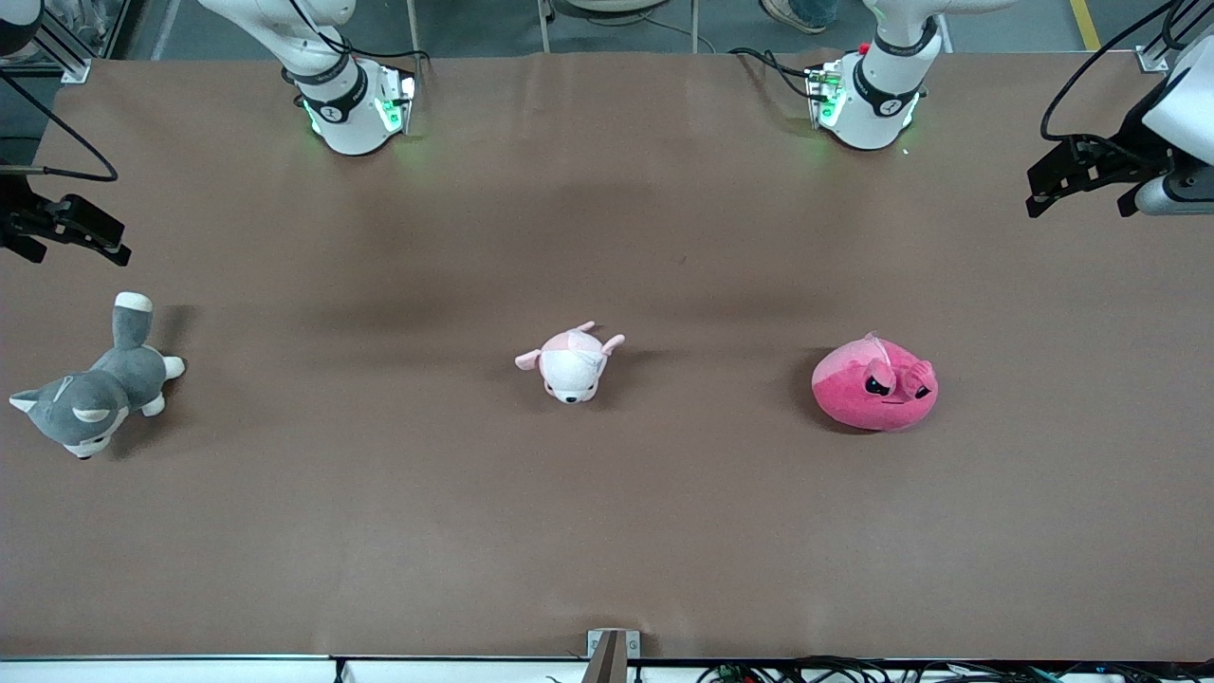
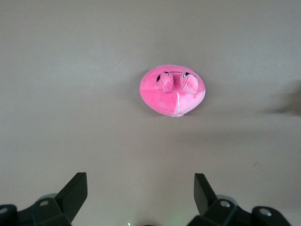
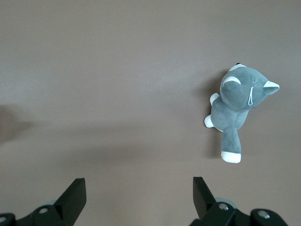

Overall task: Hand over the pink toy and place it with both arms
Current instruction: 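Move the left gripper down toward the hot-pink plush toy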

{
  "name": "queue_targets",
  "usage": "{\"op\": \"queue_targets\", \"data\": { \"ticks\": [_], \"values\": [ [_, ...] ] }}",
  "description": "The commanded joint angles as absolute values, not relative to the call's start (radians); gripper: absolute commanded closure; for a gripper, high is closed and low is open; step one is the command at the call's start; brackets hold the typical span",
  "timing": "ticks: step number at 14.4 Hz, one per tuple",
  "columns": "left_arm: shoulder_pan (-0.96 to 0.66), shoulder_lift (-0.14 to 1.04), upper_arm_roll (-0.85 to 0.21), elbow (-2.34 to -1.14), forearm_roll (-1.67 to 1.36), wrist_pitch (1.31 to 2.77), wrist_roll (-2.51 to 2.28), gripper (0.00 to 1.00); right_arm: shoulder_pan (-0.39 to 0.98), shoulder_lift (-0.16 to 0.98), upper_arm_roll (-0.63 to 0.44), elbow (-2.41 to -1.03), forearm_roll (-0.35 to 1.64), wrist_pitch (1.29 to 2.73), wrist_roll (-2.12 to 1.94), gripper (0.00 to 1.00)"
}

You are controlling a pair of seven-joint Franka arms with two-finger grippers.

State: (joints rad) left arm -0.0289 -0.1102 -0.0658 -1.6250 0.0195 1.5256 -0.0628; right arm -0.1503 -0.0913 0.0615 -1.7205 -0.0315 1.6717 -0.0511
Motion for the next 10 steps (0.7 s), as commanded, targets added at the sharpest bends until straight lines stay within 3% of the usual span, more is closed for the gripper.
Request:
{"op": "queue_targets", "data": {
  "ticks": [1, 10],
  "values": [
    [-0.028, -0.104, -0.067, -1.605, 0.021, 1.511, -0.061, 0.0, -0.176, -0.123, 0.078, -1.75, -0.02, 1.681, -0.055, 0.0],
    [-0.037, 0.031, -0.067, -1.565, 0.017, 1.548, -0.071, 0.0, -0.176, -0.123, 0.078, -1.752, -0.018, 1.681, -0.055, 0.0]
  ]
}}
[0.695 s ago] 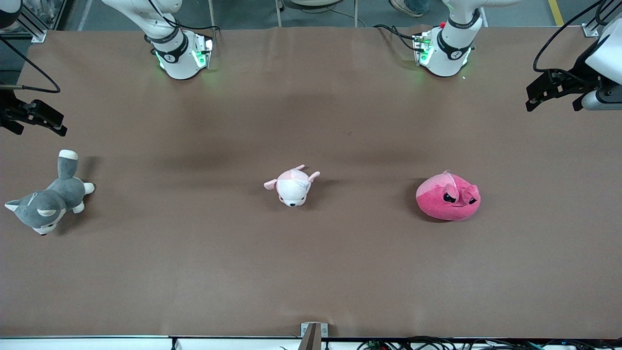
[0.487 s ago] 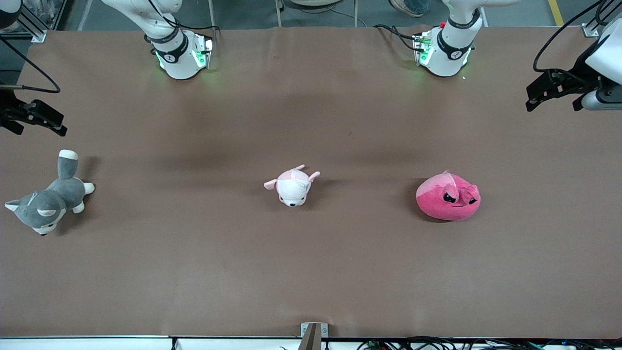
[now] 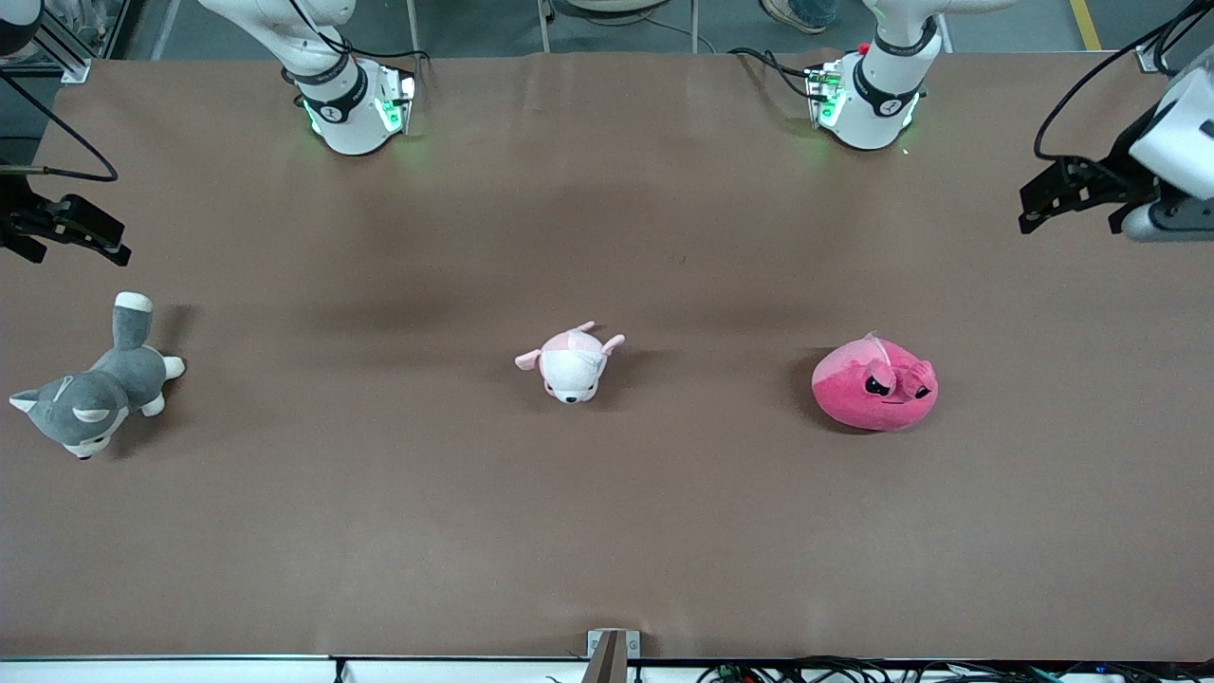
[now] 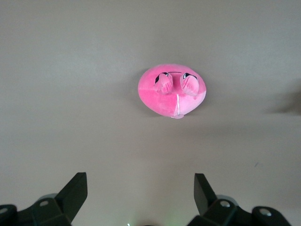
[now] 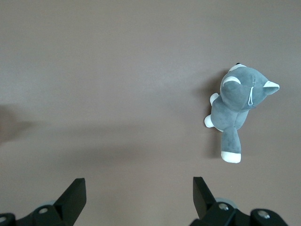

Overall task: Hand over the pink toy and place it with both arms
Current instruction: 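Move the left gripper down toward the hot-pink plush toy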

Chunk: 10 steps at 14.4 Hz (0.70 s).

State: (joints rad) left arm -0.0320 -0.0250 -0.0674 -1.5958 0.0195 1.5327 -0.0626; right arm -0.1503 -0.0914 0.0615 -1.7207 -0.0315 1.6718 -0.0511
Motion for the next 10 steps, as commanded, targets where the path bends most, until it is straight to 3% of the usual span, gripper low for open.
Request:
{"op": "queue_targets", "data": {
  "ticks": [1, 7, 10],
  "values": [
    [-0.031, 0.044, -0.067, -1.577, 0.018, 1.586, -0.087, 0.0, -0.176, -0.123, 0.078, -1.752, -0.02, 1.681, -0.055, 0.0],
    [-0.026, 0.158, -0.067, -1.627, 0.018, 1.721, -0.179, 0.0, -0.176, -0.121, 0.078, -1.752, -0.02, 1.681, -0.057, 0.0],
    [-0.026, 0.179, -0.066, -1.716, 0.017, 1.874, -0.198, 0.0, -0.176, -0.12, 0.077, -1.752, -0.02, 1.683, -0.057, 0.0]
  ]
}}
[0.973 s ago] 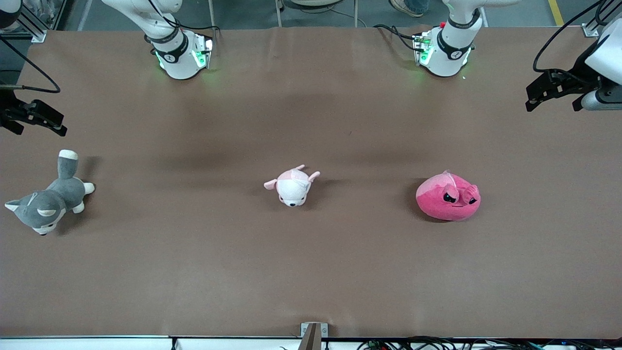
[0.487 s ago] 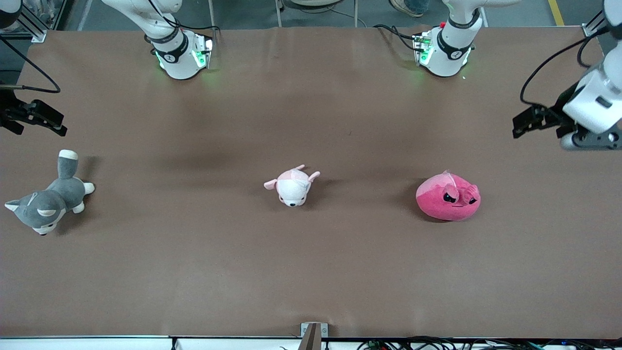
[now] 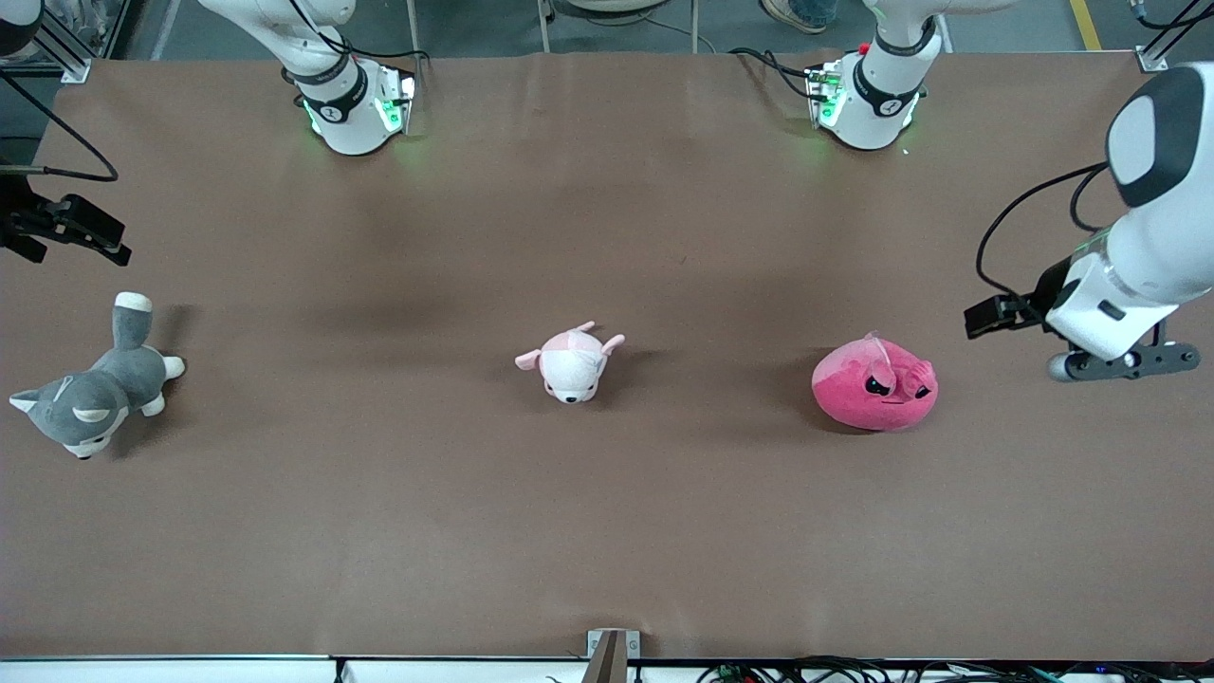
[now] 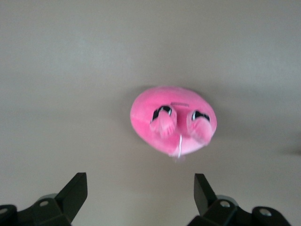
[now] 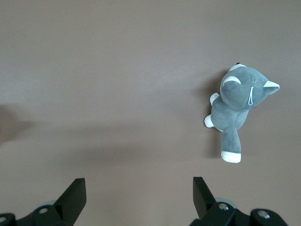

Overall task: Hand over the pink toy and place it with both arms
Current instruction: 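Move the left gripper down toward the hot-pink plush toy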

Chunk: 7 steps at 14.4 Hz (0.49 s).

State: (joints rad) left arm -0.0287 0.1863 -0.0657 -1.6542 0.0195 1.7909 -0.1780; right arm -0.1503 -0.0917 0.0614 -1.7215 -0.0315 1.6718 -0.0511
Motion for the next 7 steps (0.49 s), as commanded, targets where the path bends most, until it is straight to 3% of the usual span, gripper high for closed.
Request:
{"op": "queue_targets", "data": {
  "ticks": [1, 7],
  "values": [
    [-0.026, 0.193, -0.066, -1.735, 0.017, 1.906, -0.212, 0.0, -0.176, -0.12, 0.077, -1.752, -0.02, 1.684, -0.057, 0.0],
    [-0.035, 0.268, -0.067, -1.75, 0.018, 1.988, -0.288, 0.13, -0.176, -0.115, 0.077, -1.752, -0.02, 1.689, -0.057, 0.0]
  ]
}}
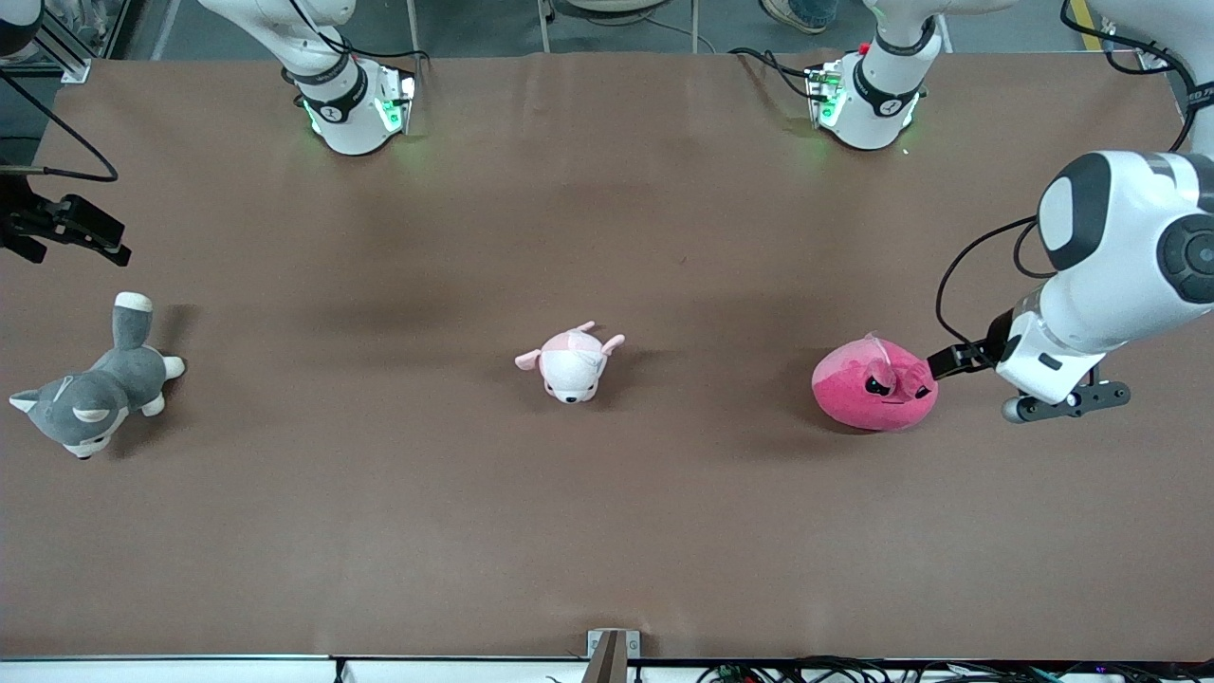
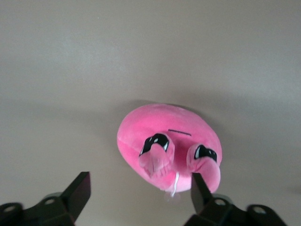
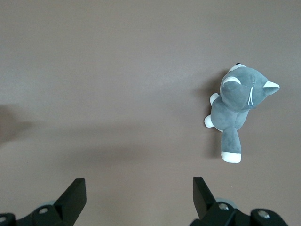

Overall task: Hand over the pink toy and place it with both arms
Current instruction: 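Move the left gripper down toward the hot-pink plush toy, then close the left gripper on the hot-pink plush's ears and lift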

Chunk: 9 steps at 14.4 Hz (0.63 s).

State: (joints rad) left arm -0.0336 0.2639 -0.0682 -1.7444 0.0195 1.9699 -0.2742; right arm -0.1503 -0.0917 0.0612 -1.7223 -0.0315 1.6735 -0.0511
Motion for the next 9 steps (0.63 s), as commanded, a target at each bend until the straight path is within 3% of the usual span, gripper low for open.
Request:
{"op": "queue_targets", "data": {
  "ticks": [1, 9],
  "values": [
    [-0.034, 0.276, -0.067, -1.75, 0.014, 1.99, -0.301, 0.15, -0.176, -0.115, 0.077, -1.752, -0.02, 1.689, -0.057, 0.0],
    [-0.037, 0.328, -0.069, -1.784, 0.006, 2.068, -0.31, 0.31, -0.176, -0.114, 0.077, -1.752, -0.02, 1.689, -0.057, 0.0]
  ]
}}
